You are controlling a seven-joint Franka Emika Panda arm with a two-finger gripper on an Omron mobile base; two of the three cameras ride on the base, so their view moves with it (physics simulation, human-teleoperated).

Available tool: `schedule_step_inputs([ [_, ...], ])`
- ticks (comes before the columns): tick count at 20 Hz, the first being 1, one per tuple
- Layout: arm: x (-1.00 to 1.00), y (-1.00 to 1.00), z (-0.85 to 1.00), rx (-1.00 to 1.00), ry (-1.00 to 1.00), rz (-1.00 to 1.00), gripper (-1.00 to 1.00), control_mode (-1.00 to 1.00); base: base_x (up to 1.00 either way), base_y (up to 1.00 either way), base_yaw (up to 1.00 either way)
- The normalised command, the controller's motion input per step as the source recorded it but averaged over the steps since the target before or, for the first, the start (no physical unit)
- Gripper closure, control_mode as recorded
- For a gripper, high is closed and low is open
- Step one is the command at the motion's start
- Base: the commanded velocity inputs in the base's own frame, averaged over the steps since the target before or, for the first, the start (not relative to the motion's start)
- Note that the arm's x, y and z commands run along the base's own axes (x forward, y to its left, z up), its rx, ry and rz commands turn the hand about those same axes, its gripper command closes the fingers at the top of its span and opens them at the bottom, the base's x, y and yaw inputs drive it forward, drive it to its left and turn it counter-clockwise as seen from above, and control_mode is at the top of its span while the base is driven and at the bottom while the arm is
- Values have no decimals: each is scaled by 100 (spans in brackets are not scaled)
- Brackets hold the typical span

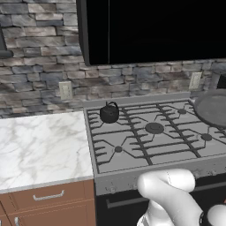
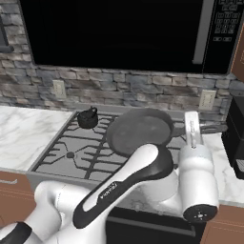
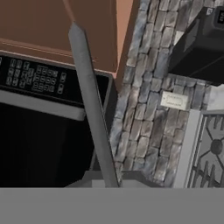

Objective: Pick the pan from the cabinet and place it on the stove. Then turn on the stove burner for the pan.

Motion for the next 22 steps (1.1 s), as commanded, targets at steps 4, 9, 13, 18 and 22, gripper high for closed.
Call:
schedule_step_inputs([
  [4,0,-18,-52,0,0,0,100,-100,0,0,0],
  [9,11,-21,-56,2,0,-1,100,-100,0,0,0],
  [13,21,-24,-57,2,0,-2,100,-100,0,0,0],
  [18,30,-19,-41,2,0,-1,100,-100,0,0,0],
  [22,36,-21,-33,4,0,0,100,-100,0,0,0],
])
